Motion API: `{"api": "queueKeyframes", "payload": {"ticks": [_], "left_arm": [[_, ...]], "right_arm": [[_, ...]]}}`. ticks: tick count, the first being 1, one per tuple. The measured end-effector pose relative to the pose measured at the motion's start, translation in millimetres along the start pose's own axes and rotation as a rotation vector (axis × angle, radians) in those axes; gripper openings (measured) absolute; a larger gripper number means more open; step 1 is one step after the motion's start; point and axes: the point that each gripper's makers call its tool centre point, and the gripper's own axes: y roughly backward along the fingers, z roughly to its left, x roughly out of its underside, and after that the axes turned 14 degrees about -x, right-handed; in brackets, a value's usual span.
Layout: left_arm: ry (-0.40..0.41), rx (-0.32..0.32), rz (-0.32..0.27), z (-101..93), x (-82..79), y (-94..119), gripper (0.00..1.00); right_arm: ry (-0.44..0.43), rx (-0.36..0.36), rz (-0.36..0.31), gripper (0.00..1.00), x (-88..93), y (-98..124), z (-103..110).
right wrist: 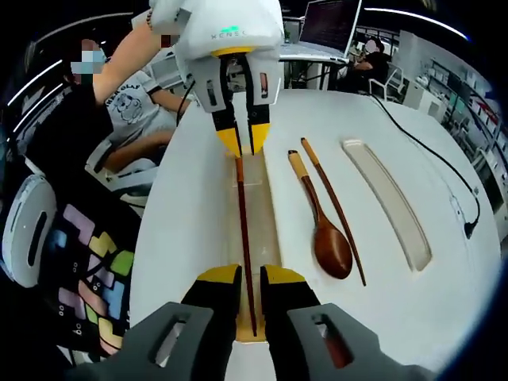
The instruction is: Arrange the utensils inside the cutlery case until each visible utensil rests in its matching compartment.
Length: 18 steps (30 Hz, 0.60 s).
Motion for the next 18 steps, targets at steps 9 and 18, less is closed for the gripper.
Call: {"api": "queueKeyframes", "payload": {"ticks": [9, 18], "left_arm": [[0.028, -0.050, -0.012, 22.5, 1.2, 7, 0.09], [0.044, -0.105, 0.012, 46.7, 9.5, 0, 0.09]], "right_arm": [[0.010, 0.062, -0.032, 0.09, -16.7, 26, -18], [-0.014, 0.104, -0.026, 0.09, -12.6, 34, -43]]}}
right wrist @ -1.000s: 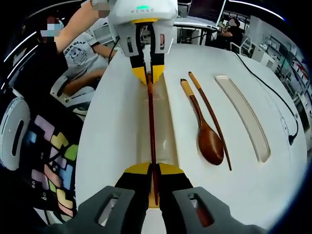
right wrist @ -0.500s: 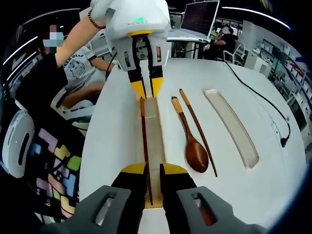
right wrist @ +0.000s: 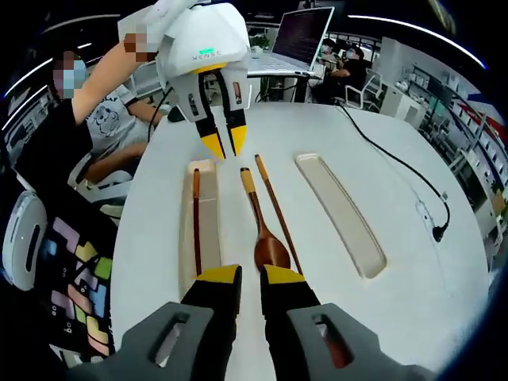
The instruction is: Arrange the utensils inside the cutlery case until each visible utensil rests in its matching compartment.
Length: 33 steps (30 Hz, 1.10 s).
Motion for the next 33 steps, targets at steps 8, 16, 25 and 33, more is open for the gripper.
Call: {"api": "queueKeyframes", "payload": {"ticks": [8, 16, 25, 33], "left_arm": [[-0.022, -0.041, 0.021, 20.3, 4.0, -17, 0.09], [-0.042, -0.053, 0.027, 30.8, 10.8, -32, 0.10], [-0.055, -0.062, 0.041, 28.3, 15.2, -45, 0.12], [-0.040, -0.035, 0.049, 13.5, 13.0, -52, 0.13]], "right_arm": [[0.030, 0.056, 0.063, 0.11, 6.6, 1, -27], [0.063, 0.060, 0.140, 0.11, 19.8, -5, -44], [0.112, 0.068, 0.221, 0.14, 33.7, -9, -60], [0.111, 0.055, 0.229, 0.14, 32.6, -16, -65]]}}
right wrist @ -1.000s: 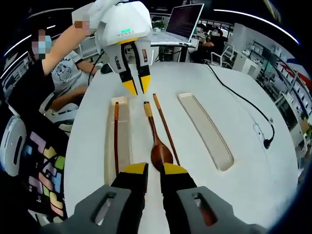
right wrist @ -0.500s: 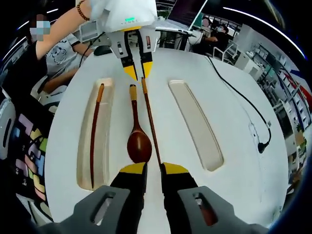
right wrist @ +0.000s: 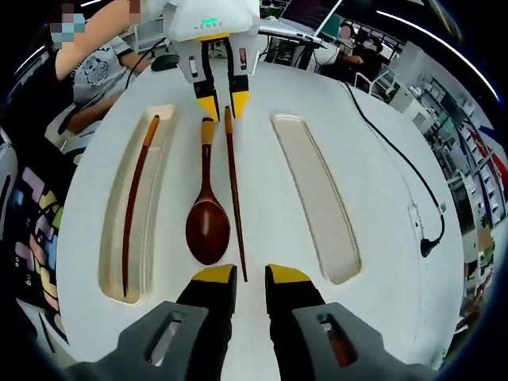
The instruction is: Arrange the utensils inside the cutlery case until each visible utensil rests in its matching compartment.
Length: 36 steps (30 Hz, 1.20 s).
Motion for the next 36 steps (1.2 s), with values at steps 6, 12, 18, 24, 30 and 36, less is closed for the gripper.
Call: {"api": "queueKeyframes", "payload": {"ticks": [6, 12, 18, 24, 30, 36], "left_arm": [[0.023, 0.010, 0.008, -3.5, 1.4, -1, 0.13], [0.041, 0.048, 0.008, 2.5, 4.6, -3, 0.14], [0.050, 0.084, 0.026, 0.5, 3.8, -4, 0.12], [0.058, 0.117, 0.056, 10.1, 6.4, -7, 0.13], [0.028, 0.140, 0.081, 13.9, 8.5, -8, 0.13], [0.017, 0.150, 0.110, 25.4, 12.7, -10, 0.13]], "right_arm": [[-0.006, -0.017, 0.006, 0.14, 0.4, -6, -6], [-0.023, -0.036, 0.017, 0.13, -2.1, -7, -28], [-0.031, -0.051, 0.047, 0.13, 1.3, -10, -27], [-0.029, -0.073, 0.065, 0.11, 1.0, -13, -24], [-0.040, -0.095, 0.108, 0.10, -1.0, -16, -22], [-0.032, -0.111, 0.137, 0.09, -1.5, -18, -20]]}}
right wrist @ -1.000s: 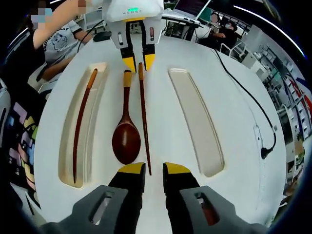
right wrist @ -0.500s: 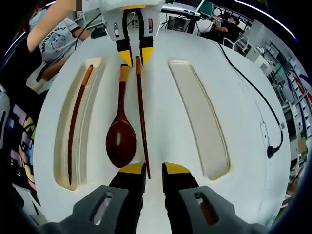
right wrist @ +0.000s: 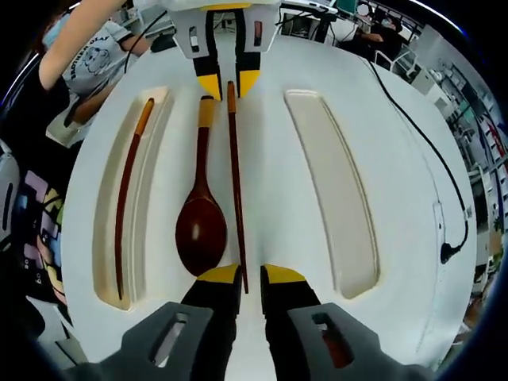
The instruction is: Arrange the utensils inside the cutlery case until each visible utensil rests in its matching compartment.
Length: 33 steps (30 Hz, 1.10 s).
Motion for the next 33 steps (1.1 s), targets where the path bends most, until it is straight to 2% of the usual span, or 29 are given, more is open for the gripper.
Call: {"api": "queueKeyframes", "payload": {"ticks": [4, 7, 10, 12, 15, 21, 25, 27, 28, 33], "left_arm": [[-0.008, 0.005, 0.010, 6.5, 2.4, 0, 0.13], [-0.008, 0.003, 0.026, 9.9, 2.4, -1, 0.13], [-0.025, -0.002, 0.042, -1.8, -1.6, -1, 0.12], [-0.016, -0.005, 0.039, -3.7, -2.8, -1, 0.11], [0.000, -0.021, 0.023, -5.3, -7.6, 0, 0.06], [-0.040, -0.013, 0.014, -20.8, -9.2, 2, 0.06], [-0.046, -0.004, 0.007, -4.7, -4.8, 1, 0.06], [-0.053, -0.003, 0.001, -9.0, -6.1, 1, 0.06], [-0.087, -0.003, -0.014, -6.0, -5.5, 1, 0.06], [-0.069, -0.005, -0.035, 6.1, -1.5, 0, 0.06]], "right_arm": [[-0.010, 0.001, -0.010, 0.08, 1.1, -3, 5], [-0.022, -0.004, -0.021, 0.08, -1.2, -1, -3], [-0.021, -0.004, -0.020, 0.06, -1.9, -1, -4], [-0.014, -0.005, -0.021, 0.01, -2.0, -2, -1], [-0.016, 0.000, -0.024, 0.01, -1.7, -4, 2], [-0.008, 0.009, -0.014, 0.00, 0.6, -9, 13], [-0.003, 0.012, -0.012, 0.00, 1.9, -10, 18], [0.000, 0.013, -0.012, 0.00, 2.6, -11, 21], [0.001, 0.013, -0.013, 0.00, 2.8, -12, 21], [0.006, 0.017, -0.004, 0.00, 3.5, -13, 24]]}}
